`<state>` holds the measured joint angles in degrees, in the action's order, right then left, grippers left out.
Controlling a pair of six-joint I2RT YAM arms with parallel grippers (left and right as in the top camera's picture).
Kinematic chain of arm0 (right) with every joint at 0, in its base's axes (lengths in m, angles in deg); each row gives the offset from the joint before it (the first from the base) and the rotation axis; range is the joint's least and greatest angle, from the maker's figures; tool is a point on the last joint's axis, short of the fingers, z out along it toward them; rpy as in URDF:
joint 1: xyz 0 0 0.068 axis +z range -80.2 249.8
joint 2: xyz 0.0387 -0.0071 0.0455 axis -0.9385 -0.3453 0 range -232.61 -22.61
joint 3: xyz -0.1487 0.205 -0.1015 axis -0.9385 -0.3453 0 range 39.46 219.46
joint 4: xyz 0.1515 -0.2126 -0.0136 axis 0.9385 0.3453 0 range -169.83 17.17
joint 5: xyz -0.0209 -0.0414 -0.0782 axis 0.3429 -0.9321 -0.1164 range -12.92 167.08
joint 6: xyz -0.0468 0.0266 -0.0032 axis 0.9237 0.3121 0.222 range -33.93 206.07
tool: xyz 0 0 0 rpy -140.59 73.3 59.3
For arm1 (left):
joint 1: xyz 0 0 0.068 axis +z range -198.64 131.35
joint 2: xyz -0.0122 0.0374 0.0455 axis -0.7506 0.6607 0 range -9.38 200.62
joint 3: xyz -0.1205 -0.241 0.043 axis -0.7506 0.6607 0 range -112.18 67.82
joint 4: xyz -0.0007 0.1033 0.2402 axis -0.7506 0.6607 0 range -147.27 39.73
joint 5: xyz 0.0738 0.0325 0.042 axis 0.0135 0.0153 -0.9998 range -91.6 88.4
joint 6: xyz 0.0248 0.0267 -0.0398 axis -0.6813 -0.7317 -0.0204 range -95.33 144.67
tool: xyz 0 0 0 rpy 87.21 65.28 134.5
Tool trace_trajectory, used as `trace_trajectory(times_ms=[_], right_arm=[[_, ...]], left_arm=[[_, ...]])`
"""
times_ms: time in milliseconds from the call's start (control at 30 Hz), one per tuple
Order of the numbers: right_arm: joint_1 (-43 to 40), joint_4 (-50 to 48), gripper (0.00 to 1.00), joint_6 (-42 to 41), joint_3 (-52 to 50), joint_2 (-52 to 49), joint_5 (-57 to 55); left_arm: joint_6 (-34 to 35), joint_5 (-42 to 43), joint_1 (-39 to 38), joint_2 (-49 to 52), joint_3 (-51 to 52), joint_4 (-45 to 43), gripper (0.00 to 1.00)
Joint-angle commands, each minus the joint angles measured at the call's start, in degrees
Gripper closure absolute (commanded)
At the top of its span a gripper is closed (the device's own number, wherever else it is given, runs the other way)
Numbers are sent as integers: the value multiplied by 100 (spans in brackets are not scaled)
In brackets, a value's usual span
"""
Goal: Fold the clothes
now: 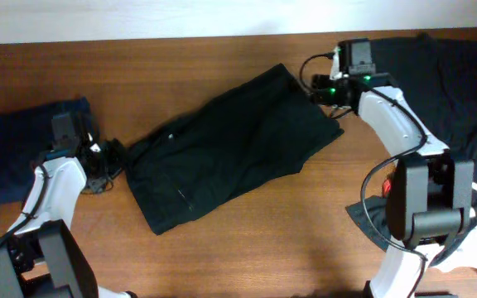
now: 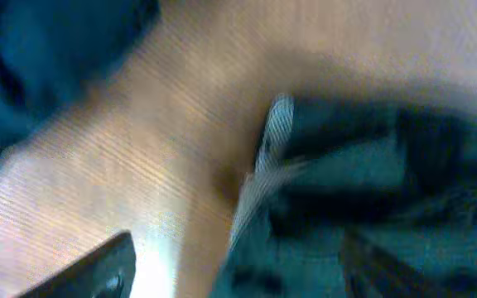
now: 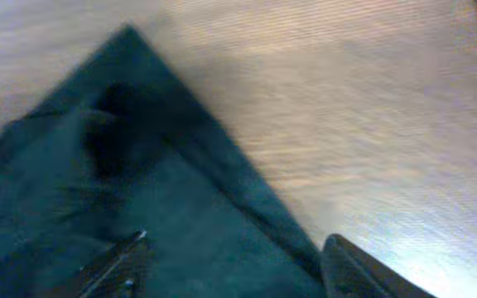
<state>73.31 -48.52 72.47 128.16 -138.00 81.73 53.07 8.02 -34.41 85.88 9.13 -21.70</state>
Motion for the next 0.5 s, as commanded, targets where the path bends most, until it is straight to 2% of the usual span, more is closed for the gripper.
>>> trace_trajectory(times_ms=[0,133,233,300,333,367,400,467], right_arm=[[-236,538,39,11,-11,-118,-164],[-264,1154,40,79,-20,-404,-162],[-199,1207,42,133,-31,-750,-184],[-203,1353,54,136,-31,-951,-240],[-208,1456,69,136,-31,-1021,-345],[-214,1641,92,114,-31,-1071,-597],[-236,1891,96,50,-31,-1078,-898],[-299,2555,96,-743,-31,-1027,-1661]], left_arm=[[-415,817,-33,20,-59,785,22],[-765,931,-85,20,-59,1502,22],[-879,905,-155,20,-44,1615,21],[-881,905,-177,22,-37,1626,21],[-881,905,-177,22,-37,1646,19],[-881,905,-184,22,-35,1661,18],[-881,907,-188,24,-26,1663,18],[-883,905,-188,26,-20,1657,17]])
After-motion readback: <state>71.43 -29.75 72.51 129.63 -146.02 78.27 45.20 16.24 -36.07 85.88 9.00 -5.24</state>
